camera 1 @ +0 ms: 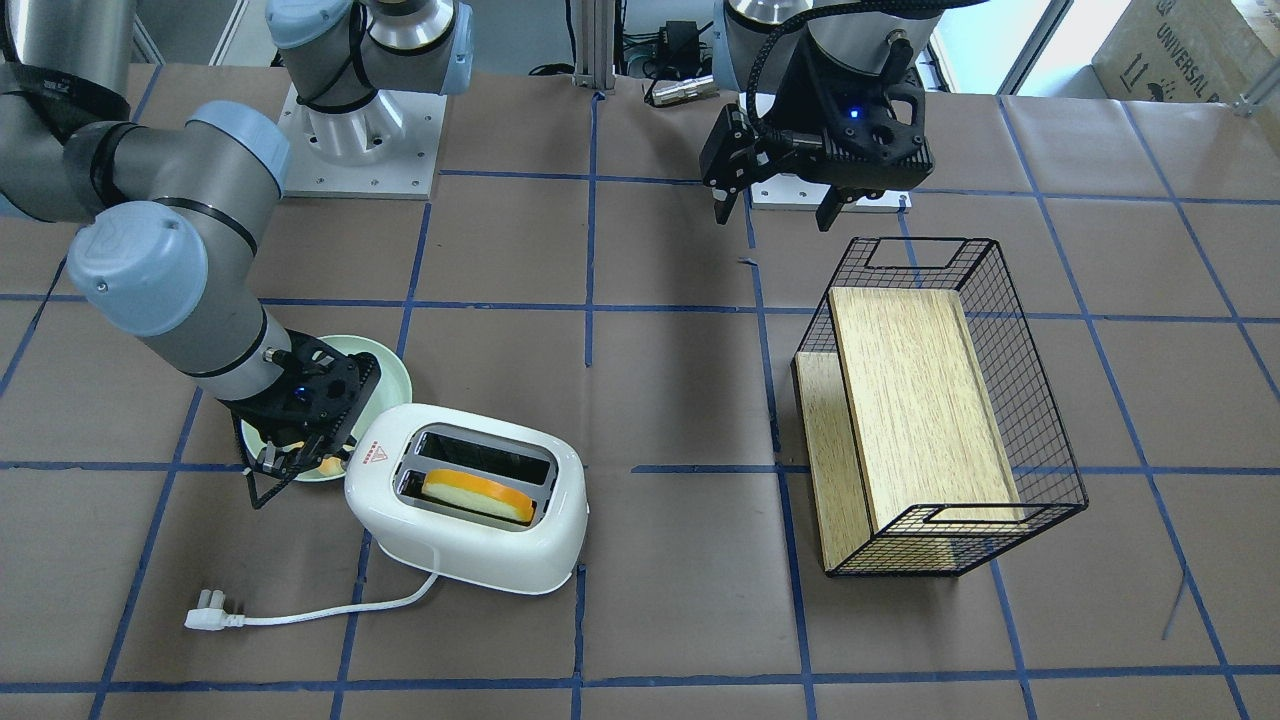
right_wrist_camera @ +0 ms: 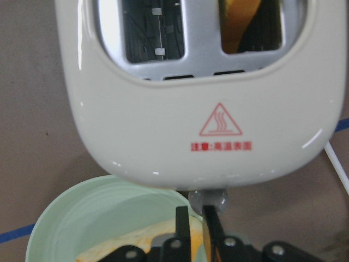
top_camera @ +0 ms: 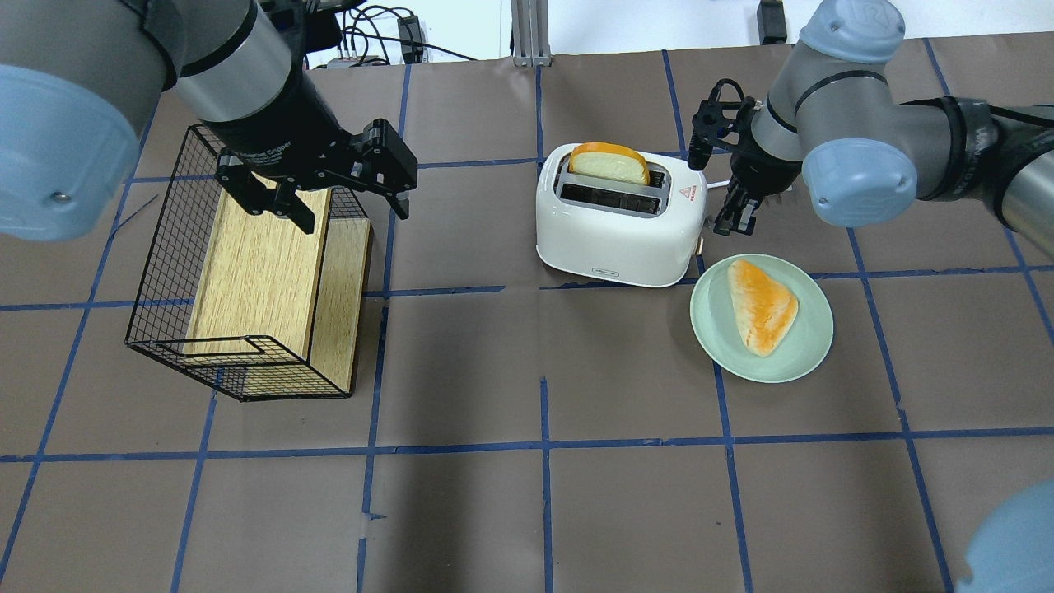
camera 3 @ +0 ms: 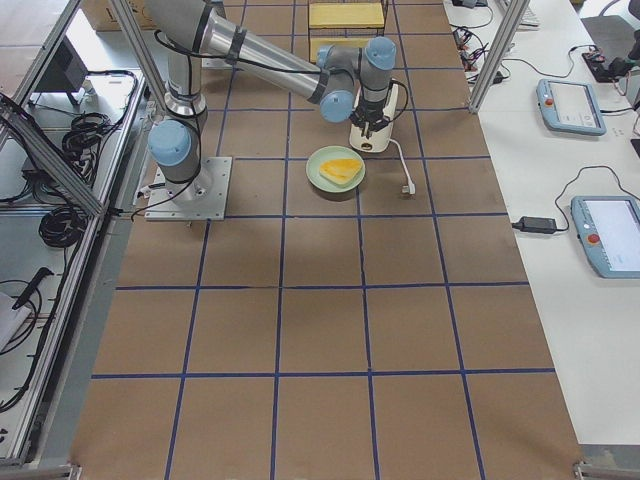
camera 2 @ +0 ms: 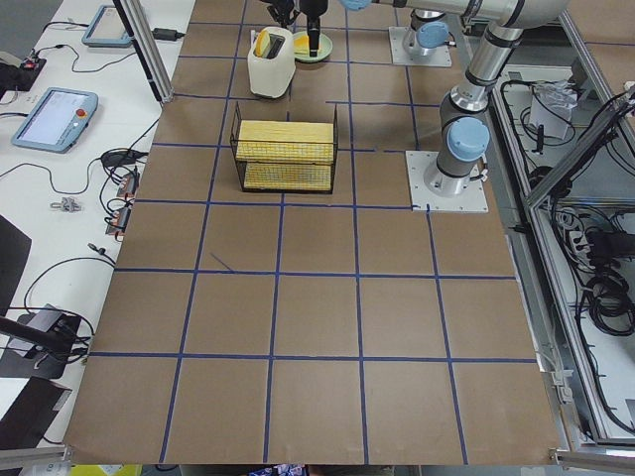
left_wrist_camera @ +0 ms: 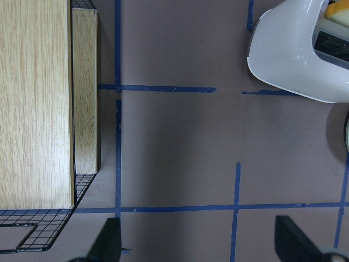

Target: Press toaster with right arm

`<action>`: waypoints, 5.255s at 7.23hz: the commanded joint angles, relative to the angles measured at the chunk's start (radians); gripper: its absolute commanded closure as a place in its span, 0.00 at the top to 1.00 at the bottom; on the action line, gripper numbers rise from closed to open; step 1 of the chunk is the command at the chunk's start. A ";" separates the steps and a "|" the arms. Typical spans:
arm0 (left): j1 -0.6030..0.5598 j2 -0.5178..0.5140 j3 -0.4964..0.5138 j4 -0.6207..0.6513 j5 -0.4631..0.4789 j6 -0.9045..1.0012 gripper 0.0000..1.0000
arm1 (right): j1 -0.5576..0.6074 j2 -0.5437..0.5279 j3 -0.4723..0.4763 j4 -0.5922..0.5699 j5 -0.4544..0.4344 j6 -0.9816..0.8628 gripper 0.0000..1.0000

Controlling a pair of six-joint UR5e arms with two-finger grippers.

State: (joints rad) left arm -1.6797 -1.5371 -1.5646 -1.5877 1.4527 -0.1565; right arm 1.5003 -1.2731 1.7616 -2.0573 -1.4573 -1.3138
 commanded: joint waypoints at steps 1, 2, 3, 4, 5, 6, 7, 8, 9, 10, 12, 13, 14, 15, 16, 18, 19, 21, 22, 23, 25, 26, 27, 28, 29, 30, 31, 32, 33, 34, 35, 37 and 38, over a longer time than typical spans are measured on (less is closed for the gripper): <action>0.000 0.000 0.000 0.000 0.000 0.000 1.00 | 0.000 0.035 0.002 -0.061 0.000 -0.001 0.22; 0.000 0.000 0.000 0.000 0.000 0.000 1.00 | 0.000 0.037 0.002 -0.063 0.000 0.001 0.22; 0.000 0.000 0.000 0.000 0.000 0.000 1.00 | 0.000 0.037 0.005 -0.063 0.002 0.001 0.22; 0.000 0.002 0.000 0.000 0.000 0.000 1.00 | 0.000 0.035 0.010 -0.063 0.002 0.001 0.22; 0.000 0.000 0.000 0.000 0.000 0.000 1.00 | 0.000 0.037 0.016 -0.063 0.000 -0.002 0.23; 0.000 0.000 0.000 0.000 0.000 0.000 1.00 | 0.000 0.037 0.016 -0.063 0.000 -0.002 0.22; 0.000 0.000 0.000 0.000 0.000 0.000 1.00 | 0.000 0.041 0.016 -0.063 -0.001 -0.001 0.23; 0.000 0.000 0.000 0.000 0.000 0.000 1.00 | 0.000 0.055 0.015 -0.063 0.000 -0.001 0.23; 0.000 0.000 0.000 0.000 0.000 0.000 1.00 | 0.000 0.055 0.015 -0.063 0.000 -0.001 0.23; 0.000 0.000 0.000 0.000 0.000 0.000 1.00 | 0.000 0.055 0.015 -0.063 0.000 -0.001 0.23; 0.000 0.000 0.000 0.000 0.000 0.000 1.00 | 0.000 0.051 0.007 -0.063 0.000 0.008 0.27; 0.000 0.000 0.000 0.000 0.000 0.000 1.00 | 0.003 0.038 -0.005 -0.063 -0.017 0.014 0.58; 0.000 0.000 0.000 0.000 0.000 0.000 1.00 | 0.003 0.019 -0.054 -0.032 -0.017 0.016 0.69; 0.000 0.000 0.000 0.000 0.000 0.000 1.00 | 0.003 -0.017 -0.101 0.080 -0.006 0.090 0.71; 0.000 0.000 0.000 0.000 0.000 0.000 1.00 | 0.003 -0.066 -0.150 0.164 -0.008 0.204 0.82; 0.000 0.000 0.000 0.000 0.000 0.000 1.00 | 0.003 -0.141 -0.182 0.314 -0.017 0.570 0.99; 0.000 0.000 0.000 0.000 0.000 0.000 1.00 | 0.003 -0.175 -0.177 0.342 -0.018 0.661 1.00; 0.000 0.002 0.000 0.000 0.000 0.000 1.00 | 0.003 -0.230 -0.182 0.426 -0.021 0.787 1.00; 0.000 0.000 0.000 0.000 0.000 0.000 1.00 | 0.003 -0.248 -0.183 0.439 -0.024 0.812 1.00; 0.000 0.000 0.000 0.000 0.000 0.000 1.00 | 0.003 -0.268 -0.177 0.439 -0.029 0.823 1.00; 0.000 0.000 0.000 0.000 0.000 0.000 1.00 | 0.003 -0.285 -0.168 0.434 -0.031 0.899 1.00; 0.000 0.000 0.000 0.000 0.000 0.000 1.00 | 0.003 -0.287 -0.165 0.443 -0.028 0.901 1.00; 0.000 0.000 0.000 0.000 0.000 0.000 1.00 | 0.003 -0.282 -0.174 0.445 -0.014 0.898 1.00; 0.000 0.002 0.000 0.000 0.000 0.000 1.00 | 0.003 -0.288 -0.171 0.439 -0.006 0.915 1.00; 0.000 0.000 0.000 0.000 0.000 0.000 1.00 | 0.005 -0.299 -0.166 0.451 -0.020 1.026 1.00; 0.000 0.002 0.000 0.000 0.000 0.000 1.00 | 0.015 -0.327 -0.160 0.453 -0.020 1.082 1.00; 0.000 0.000 0.000 0.000 0.000 0.000 1.00 | 0.030 -0.353 -0.116 0.453 -0.027 1.169 1.00; 0.000 0.000 0.000 0.000 0.000 0.000 1.00 | 0.037 -0.379 -0.076 0.445 -0.029 1.253 1.00; 0.000 0.000 0.000 0.000 0.000 0.000 1.00 | 0.038 -0.390 -0.064 0.436 -0.028 1.307 1.00; 0.000 0.000 0.000 0.000 0.000 0.000 1.00 | 0.046 -0.390 -0.064 0.434 -0.044 1.336 1.00; 0.000 0.000 0.000 0.000 0.000 0.000 1.00 | 0.066 -0.390 -0.062 0.433 -0.095 1.338 1.00; 0.000 0.000 0.000 0.000 0.000 0.000 1.00 | 0.081 -0.388 -0.059 0.434 -0.086 1.320 1.00; 0.000 0.000 0.000 0.000 0.000 0.000 1.00 | 0.081 -0.385 -0.057 0.436 -0.084 1.320 1.00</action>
State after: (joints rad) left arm -1.6797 -1.5370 -1.5647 -1.5877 1.4527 -0.1565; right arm 1.5788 -1.6612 1.7023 -1.6233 -1.5440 0.0110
